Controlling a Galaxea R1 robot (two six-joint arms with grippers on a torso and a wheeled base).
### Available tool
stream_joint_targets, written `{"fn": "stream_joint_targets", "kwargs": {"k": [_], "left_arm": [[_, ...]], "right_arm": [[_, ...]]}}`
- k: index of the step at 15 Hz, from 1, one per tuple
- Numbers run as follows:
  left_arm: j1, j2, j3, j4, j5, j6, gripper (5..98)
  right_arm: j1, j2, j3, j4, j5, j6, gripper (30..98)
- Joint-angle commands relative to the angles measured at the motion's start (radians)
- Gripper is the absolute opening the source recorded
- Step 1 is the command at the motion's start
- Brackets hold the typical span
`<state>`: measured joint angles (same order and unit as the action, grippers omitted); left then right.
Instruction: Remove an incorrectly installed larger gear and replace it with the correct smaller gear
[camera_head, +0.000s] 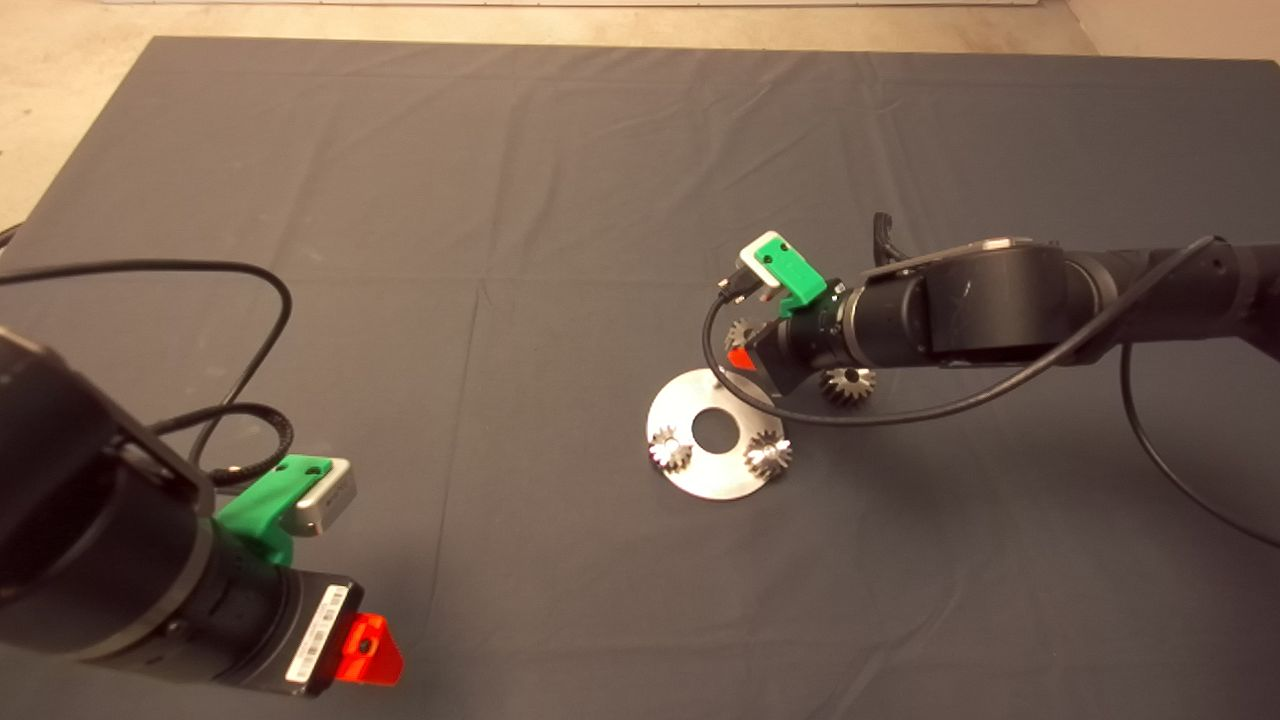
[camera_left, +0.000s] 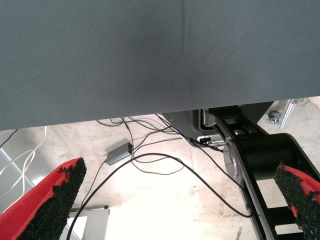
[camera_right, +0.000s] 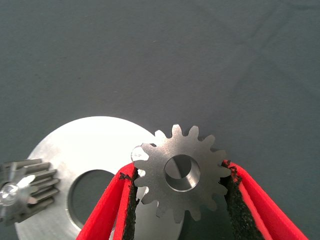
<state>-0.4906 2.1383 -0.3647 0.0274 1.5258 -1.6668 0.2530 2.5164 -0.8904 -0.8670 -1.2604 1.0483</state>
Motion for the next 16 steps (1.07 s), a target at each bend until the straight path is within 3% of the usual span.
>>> {"fn": "stream_joint_targets", "kwargs": {"k": [1,16], "left_arm": [[-0.005,-0.004,0.011,-0.011,0.025,0.002,97.8],[-0.005,-0.034,0.011,-0.011,0.024,0.018,97.8]], "right_arm": [[0.023,0.035,-0.042,0.054,0.009,-0.005,40.3],[0.016,0.054,-0.06,0.079,0.001,-0.048,40.3]]}}
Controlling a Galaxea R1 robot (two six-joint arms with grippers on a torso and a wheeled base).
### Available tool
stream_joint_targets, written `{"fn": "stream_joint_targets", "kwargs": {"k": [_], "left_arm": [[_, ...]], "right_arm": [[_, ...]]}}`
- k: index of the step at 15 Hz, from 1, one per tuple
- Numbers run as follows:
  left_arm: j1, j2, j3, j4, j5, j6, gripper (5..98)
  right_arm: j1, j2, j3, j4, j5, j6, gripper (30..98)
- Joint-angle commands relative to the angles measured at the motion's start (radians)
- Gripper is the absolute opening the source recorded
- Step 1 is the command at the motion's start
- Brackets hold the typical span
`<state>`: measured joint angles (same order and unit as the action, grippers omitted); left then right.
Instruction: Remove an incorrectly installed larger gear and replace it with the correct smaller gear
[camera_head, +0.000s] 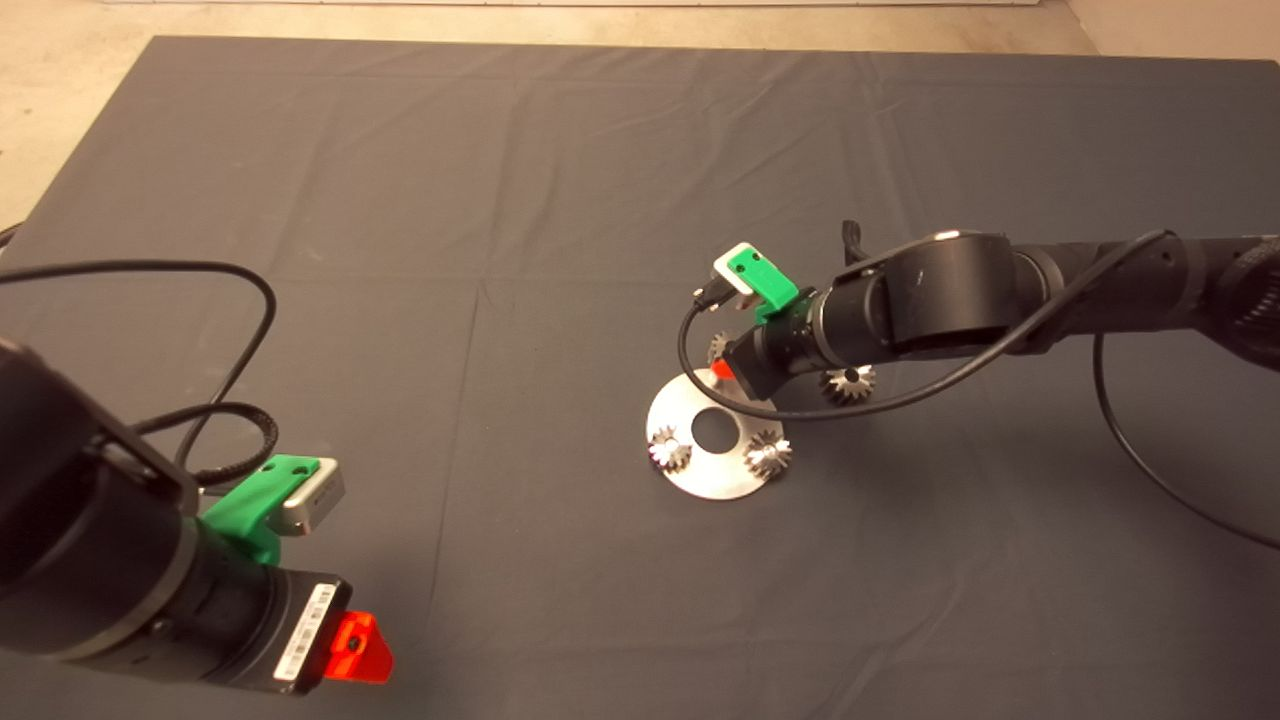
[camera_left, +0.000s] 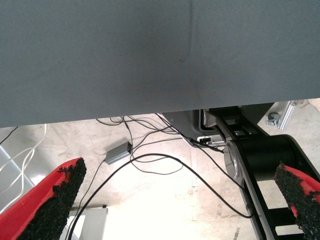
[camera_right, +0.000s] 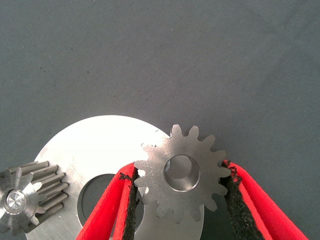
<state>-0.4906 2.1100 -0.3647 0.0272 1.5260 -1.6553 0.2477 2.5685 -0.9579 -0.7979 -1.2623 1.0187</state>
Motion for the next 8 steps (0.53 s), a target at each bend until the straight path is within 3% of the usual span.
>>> {"fn": "stream_joint_targets", "kwargs": {"k": [1,8], "left_arm": [[-0.005,-0.006,0.011,-0.01,0.023,0.006,97.8],[-0.005,-0.006,0.011,-0.011,0.022,0.006,97.8]], "right_arm": [[0.021,0.002,0.007,0.009,0.003,-0.029,40.3],[0.009,0.023,0.009,0.003,0.004,-0.031,40.3]]}}
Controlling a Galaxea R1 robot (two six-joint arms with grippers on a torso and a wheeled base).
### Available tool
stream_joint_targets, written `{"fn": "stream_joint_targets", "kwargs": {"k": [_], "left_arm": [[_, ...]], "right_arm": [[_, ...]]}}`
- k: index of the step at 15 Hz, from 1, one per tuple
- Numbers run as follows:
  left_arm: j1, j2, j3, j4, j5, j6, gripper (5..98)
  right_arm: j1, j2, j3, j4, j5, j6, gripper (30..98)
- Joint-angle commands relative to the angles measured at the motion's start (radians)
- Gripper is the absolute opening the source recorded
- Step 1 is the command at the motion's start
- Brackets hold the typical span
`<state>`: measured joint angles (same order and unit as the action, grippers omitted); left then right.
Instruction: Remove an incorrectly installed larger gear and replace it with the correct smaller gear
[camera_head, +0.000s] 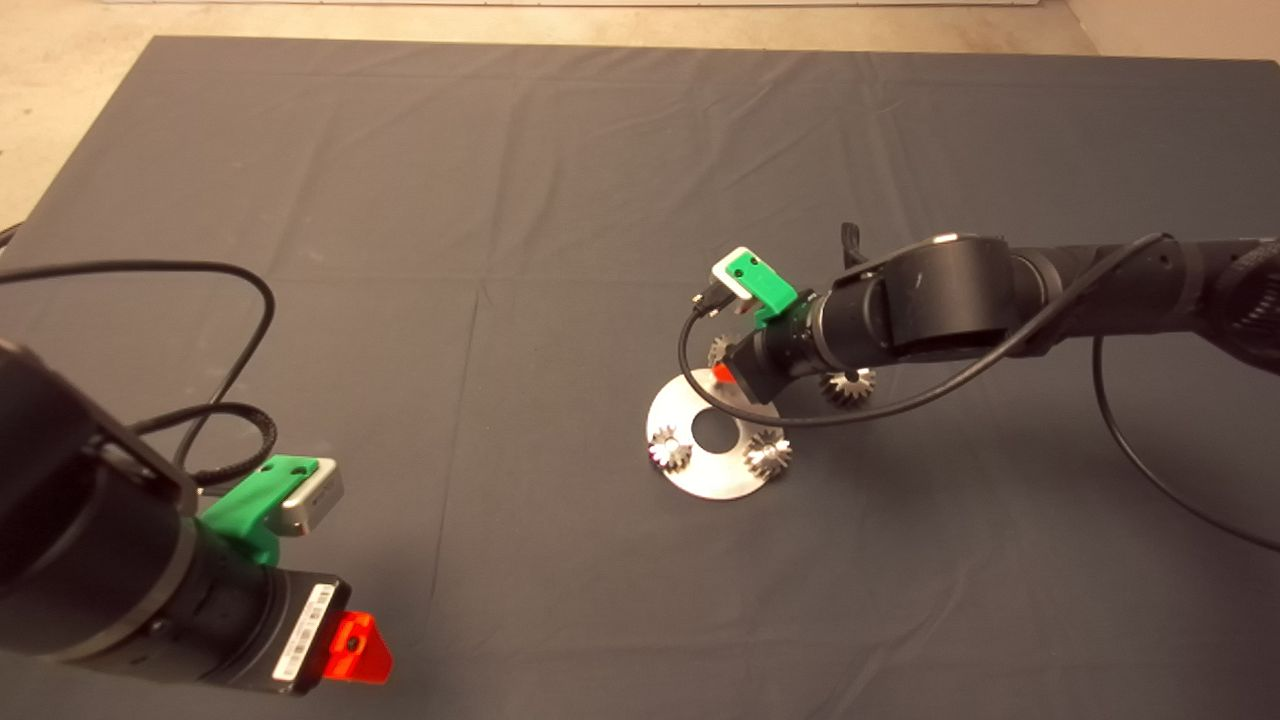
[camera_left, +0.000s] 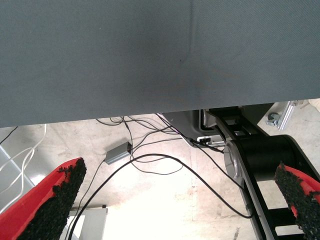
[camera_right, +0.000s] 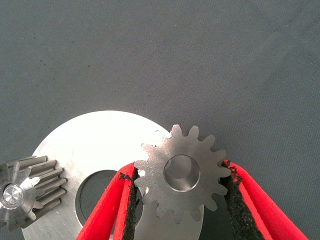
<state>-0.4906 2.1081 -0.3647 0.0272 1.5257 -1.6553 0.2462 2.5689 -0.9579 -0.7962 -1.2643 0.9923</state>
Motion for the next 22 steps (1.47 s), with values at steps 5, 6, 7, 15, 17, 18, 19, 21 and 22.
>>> {"fn": "stream_joint_targets", "kwargs": {"k": [5,6,7,15,17,18,19,21,22], "left_arm": [[-0.005,-0.004,0.011,-0.011,0.022,0.005,97.8],[-0.005,-0.004,0.011,-0.011,0.022,0.006,97.8],[-0.005,-0.004,0.011,-0.011,0.022,0.006,97.8],[-0.005,-0.004,0.011,-0.01,0.023,0.006,97.8],[-0.005,-0.004,0.011,-0.01,0.022,0.006,97.8],[-0.005,-0.006,0.011,-0.012,0.022,0.006,97.8],[-0.005,-0.006,0.011,-0.01,0.022,0.006,97.8],[-0.005,-0.006,0.011,-0.012,0.022,0.006,97.8],[-0.005,-0.006,0.011,-0.01,0.022,0.006,97.8]], "right_arm": [[0.009,0.035,0.007,0.002,0.005,-0.003,40.3],[0.007,0.031,0.007,0.002,0.003,-0.004,40.3],[0.005,0.026,0.007,0.002,0.002,-0.004,40.3],[0.002,0.02,0.004,-0.001,-0.006,-0.008,40.3],[0.002,0.02,0.002,-0.005,-0.015,-0.009,40.3],[0.002,0.017,0.001,-0.006,-0.015,-0.009,40.3],[0.002,0.017,0.001,-0.012,-0.015,-0.008,40.4],[0.002,0.017,0.001,-0.026,-0.017,-0.008,40.3],[0.002,0.017,0.001,-0.026,-0.017,-0.008,40.3]]}}
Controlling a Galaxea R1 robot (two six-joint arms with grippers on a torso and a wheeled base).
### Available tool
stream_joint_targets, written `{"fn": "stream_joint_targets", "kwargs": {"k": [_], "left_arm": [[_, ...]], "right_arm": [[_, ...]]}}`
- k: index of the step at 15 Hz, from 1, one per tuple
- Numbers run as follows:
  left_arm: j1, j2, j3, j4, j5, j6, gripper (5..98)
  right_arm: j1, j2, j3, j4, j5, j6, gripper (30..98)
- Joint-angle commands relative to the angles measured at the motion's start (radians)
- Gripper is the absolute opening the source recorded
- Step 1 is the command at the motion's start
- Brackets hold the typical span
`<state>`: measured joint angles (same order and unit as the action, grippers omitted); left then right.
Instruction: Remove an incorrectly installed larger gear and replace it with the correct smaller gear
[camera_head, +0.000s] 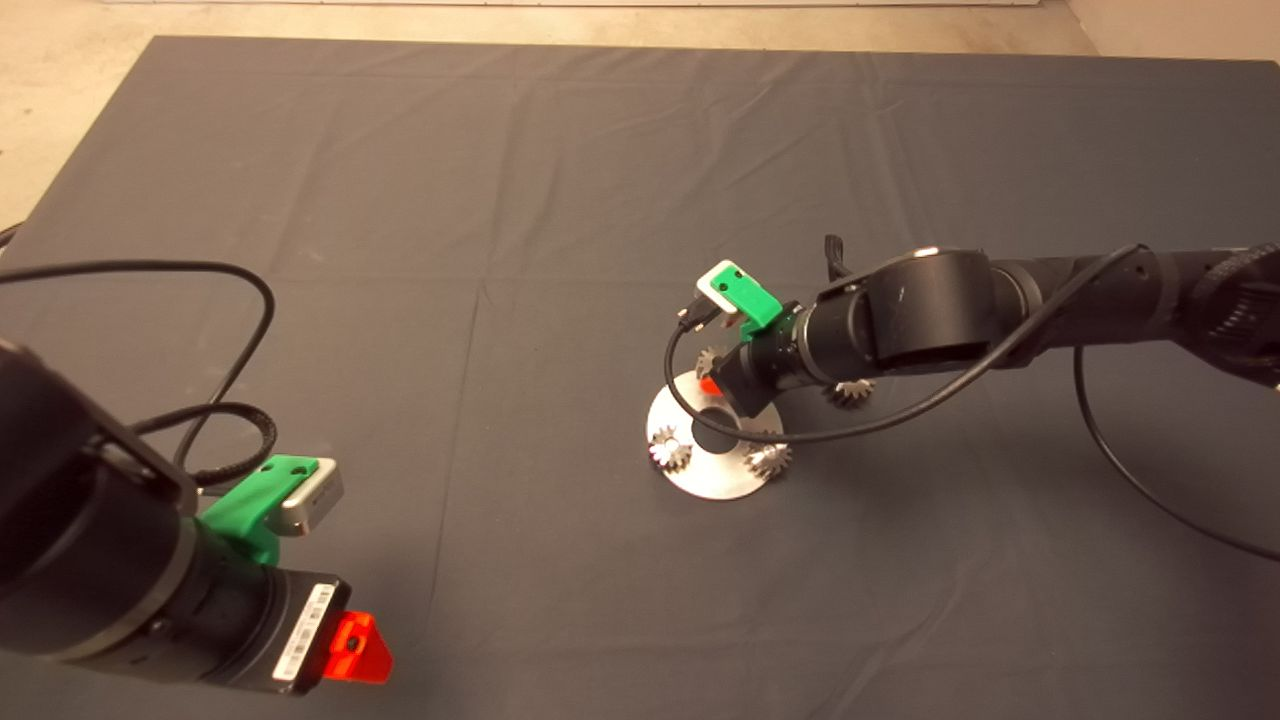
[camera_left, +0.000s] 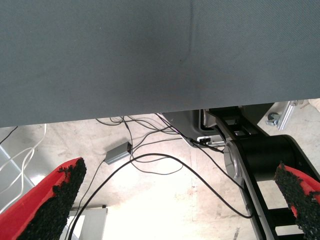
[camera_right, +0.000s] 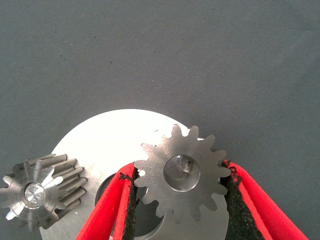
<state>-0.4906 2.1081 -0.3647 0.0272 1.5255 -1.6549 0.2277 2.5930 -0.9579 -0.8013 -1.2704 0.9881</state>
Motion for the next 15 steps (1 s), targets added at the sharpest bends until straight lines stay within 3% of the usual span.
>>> {"fn": "stream_joint_targets", "kwargs": {"k": [1,15], "left_arm": [[-0.005,-0.006,0.011,-0.01,0.022,0.006,97.8],[-0.005,-0.006,0.011,-0.012,0.022,0.006,97.8]], "right_arm": [[0.019,-0.007,-0.001,-0.022,-0.01,-0.003,40.3],[0.006,-0.021,-0.033,-0.036,-0.009,-0.026,40.3]]}}
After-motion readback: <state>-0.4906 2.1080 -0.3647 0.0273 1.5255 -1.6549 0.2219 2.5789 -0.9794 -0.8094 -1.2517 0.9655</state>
